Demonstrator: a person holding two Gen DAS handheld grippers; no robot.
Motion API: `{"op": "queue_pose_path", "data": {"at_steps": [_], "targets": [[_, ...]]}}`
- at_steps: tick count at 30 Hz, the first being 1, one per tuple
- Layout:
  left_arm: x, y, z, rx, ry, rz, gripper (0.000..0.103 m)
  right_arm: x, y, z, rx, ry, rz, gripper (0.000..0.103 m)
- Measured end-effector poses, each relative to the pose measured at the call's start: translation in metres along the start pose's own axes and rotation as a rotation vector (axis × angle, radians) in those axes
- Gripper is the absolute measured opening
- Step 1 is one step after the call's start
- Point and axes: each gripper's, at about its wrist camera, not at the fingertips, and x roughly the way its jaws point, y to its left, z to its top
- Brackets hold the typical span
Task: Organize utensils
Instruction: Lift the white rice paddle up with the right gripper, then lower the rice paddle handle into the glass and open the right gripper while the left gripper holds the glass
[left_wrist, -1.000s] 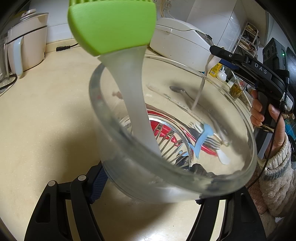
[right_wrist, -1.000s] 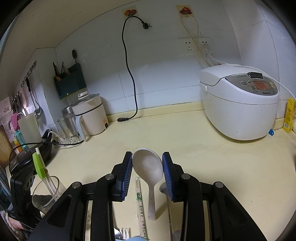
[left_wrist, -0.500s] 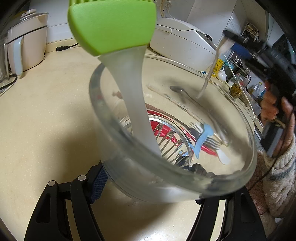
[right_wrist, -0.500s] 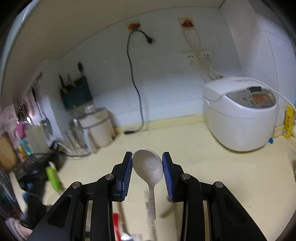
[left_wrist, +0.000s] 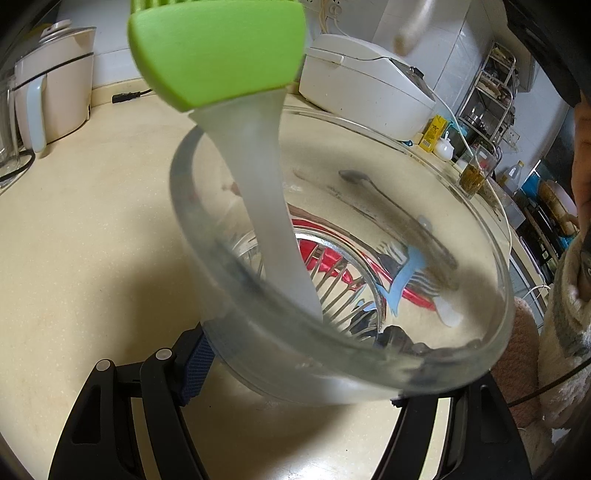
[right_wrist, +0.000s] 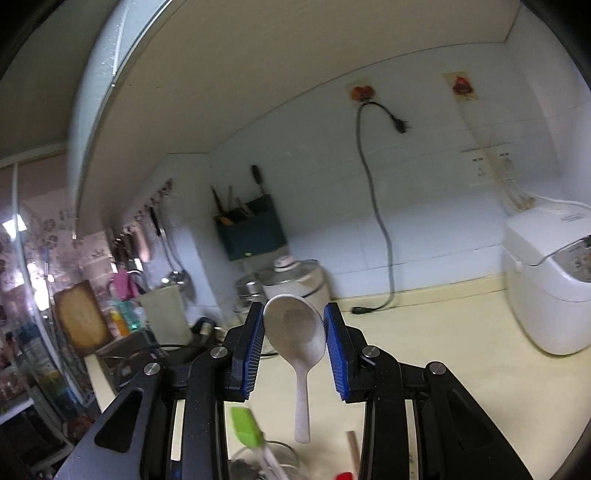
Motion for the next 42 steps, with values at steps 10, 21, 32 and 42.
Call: {"op": "queue_pose_path", "data": {"at_steps": [10,21,32,42], "targets": [[0.001,0.001,0.000,-0.003,-0.001,-0.004,0.077,0.025,-0.009,-0.029,0.089,0.112,0.085,0.033],[0.000,0.002,-0.001,-0.003,-0.002,-0.003,0.077,0.025,-0.001,-0.035,0.042,0.130,0.065,0.033],[-0.001,0.004,-0.002,-0.006,-0.002,-0.006,0.077,0.032,0.024,-0.046,-0.097,0.155,0.018,0.033],[-0.001,0.004,-0.001,-0.006,-0.002,-0.006,0.077,0.041,0.031,-0.055,-0.141,0.204,0.015,0.033]]}}
